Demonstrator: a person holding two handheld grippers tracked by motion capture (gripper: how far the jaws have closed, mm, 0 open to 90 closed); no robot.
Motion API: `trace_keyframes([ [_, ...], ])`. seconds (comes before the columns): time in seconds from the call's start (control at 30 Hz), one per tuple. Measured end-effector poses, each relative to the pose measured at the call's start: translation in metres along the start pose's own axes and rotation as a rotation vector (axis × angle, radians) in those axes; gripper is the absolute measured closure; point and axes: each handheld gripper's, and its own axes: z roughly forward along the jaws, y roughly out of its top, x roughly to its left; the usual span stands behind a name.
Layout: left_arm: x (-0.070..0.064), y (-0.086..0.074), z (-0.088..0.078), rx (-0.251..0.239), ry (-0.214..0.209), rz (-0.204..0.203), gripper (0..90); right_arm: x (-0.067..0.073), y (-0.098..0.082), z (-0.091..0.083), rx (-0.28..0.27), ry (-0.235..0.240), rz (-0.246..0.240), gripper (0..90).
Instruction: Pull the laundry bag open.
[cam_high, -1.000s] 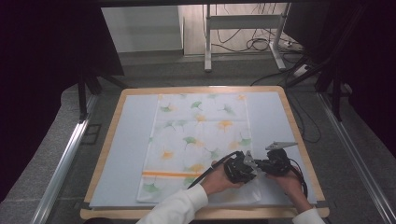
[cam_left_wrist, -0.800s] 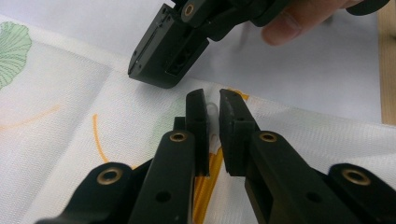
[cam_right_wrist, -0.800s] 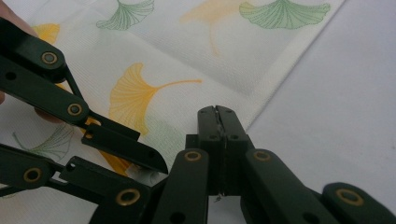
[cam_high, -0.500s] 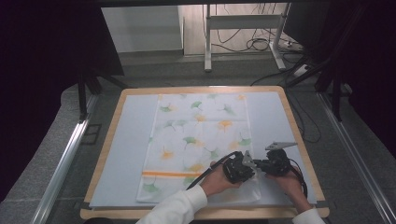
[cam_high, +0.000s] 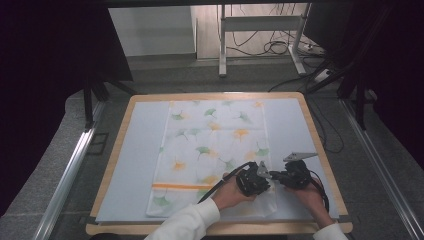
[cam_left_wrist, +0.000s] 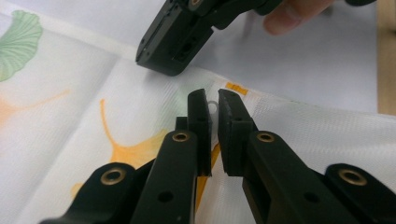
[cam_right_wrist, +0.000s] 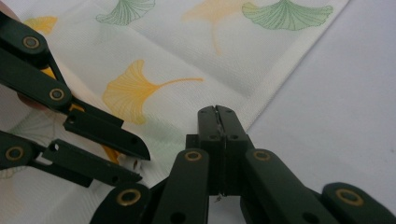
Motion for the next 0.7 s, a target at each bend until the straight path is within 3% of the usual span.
trace_keyframes([
  [0.33,0.006,-0.006,-0.003,-0.013,-0.021,-0.043,84.4,0.002,0.0,0.0,0.001,-0.011,-0.006,89.7],
  [0.47,0.004,-0.005,-0.001,-0.014,-0.014,-0.033,84.4,0.007,0.0,-0.003,0.008,-0.016,-0.024,89.6],
  [0.7,0.004,-0.006,-0.001,-0.016,-0.012,-0.031,84.4,0.016,-0.009,-0.018,0.004,-0.007,0.013,89.6],
])
